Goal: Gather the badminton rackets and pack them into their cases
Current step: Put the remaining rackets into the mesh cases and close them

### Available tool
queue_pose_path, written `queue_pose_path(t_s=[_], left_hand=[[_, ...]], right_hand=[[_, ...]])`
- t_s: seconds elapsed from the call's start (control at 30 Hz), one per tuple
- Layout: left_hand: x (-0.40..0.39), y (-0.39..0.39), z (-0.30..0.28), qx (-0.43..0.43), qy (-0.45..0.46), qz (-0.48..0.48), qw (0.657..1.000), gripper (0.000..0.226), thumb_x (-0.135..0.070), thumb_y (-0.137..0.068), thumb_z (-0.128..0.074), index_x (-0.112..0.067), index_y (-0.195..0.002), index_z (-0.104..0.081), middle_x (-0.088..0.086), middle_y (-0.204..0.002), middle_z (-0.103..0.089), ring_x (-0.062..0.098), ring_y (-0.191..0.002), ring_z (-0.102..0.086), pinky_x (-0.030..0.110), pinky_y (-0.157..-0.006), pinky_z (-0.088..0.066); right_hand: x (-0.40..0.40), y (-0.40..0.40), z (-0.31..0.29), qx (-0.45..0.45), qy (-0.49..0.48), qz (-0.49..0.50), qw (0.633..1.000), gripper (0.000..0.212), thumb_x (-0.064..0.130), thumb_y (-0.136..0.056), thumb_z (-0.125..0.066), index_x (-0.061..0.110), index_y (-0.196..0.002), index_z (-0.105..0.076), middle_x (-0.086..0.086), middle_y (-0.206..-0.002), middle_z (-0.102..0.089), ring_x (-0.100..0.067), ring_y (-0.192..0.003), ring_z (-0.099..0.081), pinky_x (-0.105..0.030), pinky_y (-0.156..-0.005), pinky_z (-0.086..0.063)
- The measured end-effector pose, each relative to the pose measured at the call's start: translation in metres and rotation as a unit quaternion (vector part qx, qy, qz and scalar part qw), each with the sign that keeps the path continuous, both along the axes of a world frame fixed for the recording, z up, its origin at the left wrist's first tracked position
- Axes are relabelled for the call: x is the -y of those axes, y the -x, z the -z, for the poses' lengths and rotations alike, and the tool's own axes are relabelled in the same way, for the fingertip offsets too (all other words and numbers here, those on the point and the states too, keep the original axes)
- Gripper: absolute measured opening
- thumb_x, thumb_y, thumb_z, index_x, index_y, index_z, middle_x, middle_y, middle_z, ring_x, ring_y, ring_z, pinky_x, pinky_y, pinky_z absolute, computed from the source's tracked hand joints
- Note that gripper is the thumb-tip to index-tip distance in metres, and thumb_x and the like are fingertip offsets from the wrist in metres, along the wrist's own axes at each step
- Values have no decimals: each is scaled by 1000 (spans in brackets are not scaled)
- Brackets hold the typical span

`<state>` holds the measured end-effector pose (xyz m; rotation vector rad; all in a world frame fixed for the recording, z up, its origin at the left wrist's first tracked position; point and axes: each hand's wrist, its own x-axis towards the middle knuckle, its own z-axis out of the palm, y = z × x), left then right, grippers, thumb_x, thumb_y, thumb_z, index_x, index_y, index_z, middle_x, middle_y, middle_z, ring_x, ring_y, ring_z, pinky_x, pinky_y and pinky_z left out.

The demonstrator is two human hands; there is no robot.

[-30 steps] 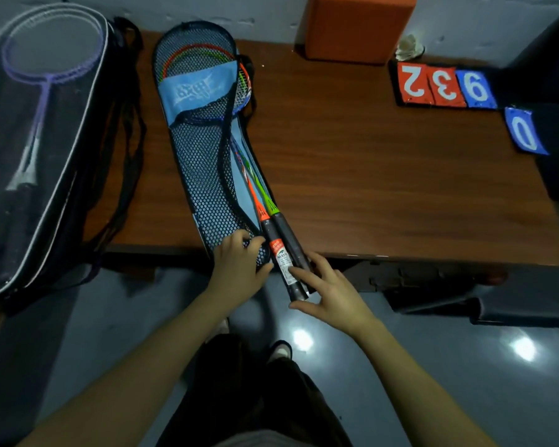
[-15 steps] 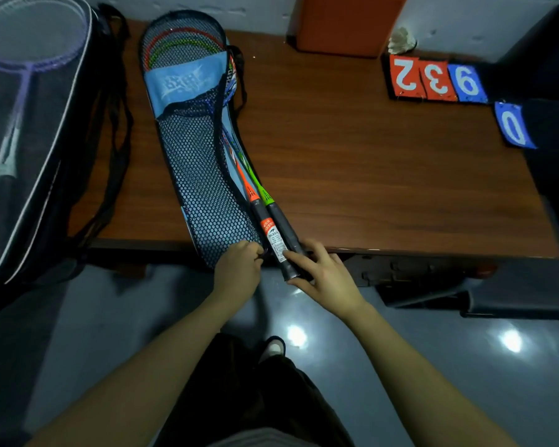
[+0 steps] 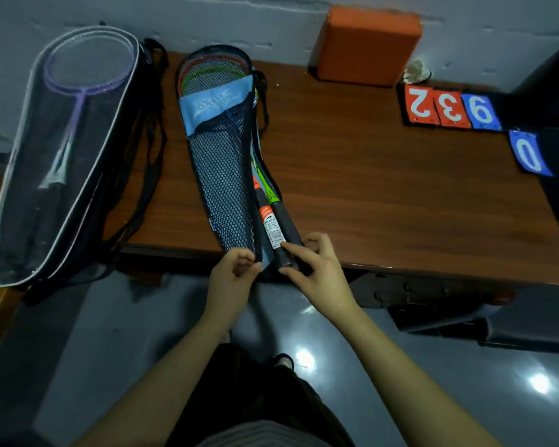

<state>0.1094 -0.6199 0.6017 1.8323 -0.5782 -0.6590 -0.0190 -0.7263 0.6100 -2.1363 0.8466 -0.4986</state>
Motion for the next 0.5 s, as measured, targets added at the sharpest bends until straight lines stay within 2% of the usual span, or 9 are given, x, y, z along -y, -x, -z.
queue_pose_path(t_s=[0.07, 0.13, 0.2, 0.3, 0.37, 0.43, 0.5], left_hand=[[0, -4, -6, -10, 0, 11, 1000, 29, 3, -79, -64, -24, -74, -53, -7, -71, -57, -5, -61, -54, 8, -63, -42], [0, -7, -12, -17, 5, 22, 1000, 29, 2, -79, -63, -24, -75, -53, -7, -69, -56, -4, -57, -51, 10, -61, -42], [-2, -11, -16, -19, 13, 17, 1000, 28, 3, -80, -63, -23, -76, -54, -5, -68, -55, -3, -55, -49, 12, -60, -42], [-10, -20, -19, -13, 17, 2, 1000, 27, 3, -80, -63, -22, -76, -54, -2, -67, -55, -1, -55, -49, 13, -60, -42], [-15, -24, -22, -3, 10, 1, 1000, 23, 1, -80, -63, -20, -77, -55, -2, -66, -54, -1, -55, -49, 12, -60, -42], [-17, -25, -27, 23, 0, 4, 1000, 17, -1, -80, -64, -16, -79, -57, -2, -68, -55, -2, -58, -50, 7, -60, -41], [-18, -24, -32, 67, -7, 3, 998, 15, -2, -79, -65, -15, -80, -58, -2, -74, -57, -1, -61, -51, 6, -60, -40]], right_hand=[[-2, -16, -2, -22, 9, 0, 1000, 42, 18, -74, -76, 16, -115, -66, -11, -120, -42, -21, -105, -50, -31, -90, -44], [-4, -30, -5, -15, -4, 6, 1000, 42, 17, -74, -76, 14, -114, -65, -10, -118, -41, -24, -109, -48, -37, -93, -44], [-6, -38, -7, 10, -28, -5, 1000, 47, 16, -73, -77, 13, -117, -62, -4, -115, -39, -18, -108, -46, -32, -97, -41], [-9, -31, -11, 24, -88, -71, 993, 62, 13, -72, -78, 14, -127, -49, 1, -122, -38, -4, -113, -41, -13, -101, -32], [-9, -22, -12, 30, -126, -88, 988, 64, 8, -73, -76, 14, -128, -46, 0, -126, -43, -5, -114, -45, -11, -98, -34], [-10, -19, -15, 52, -202, -74, 975, 59, 1, -74, -74, 14, -125, -48, 0, -121, -55, -6, -106, -55, -11, -89, -40], [-11, -22, -17, 75, -235, -60, 967, 53, -3, -71, -75, 13, -118, -54, 1, -115, -61, -6, -97, -60, -14, -84, -44]])
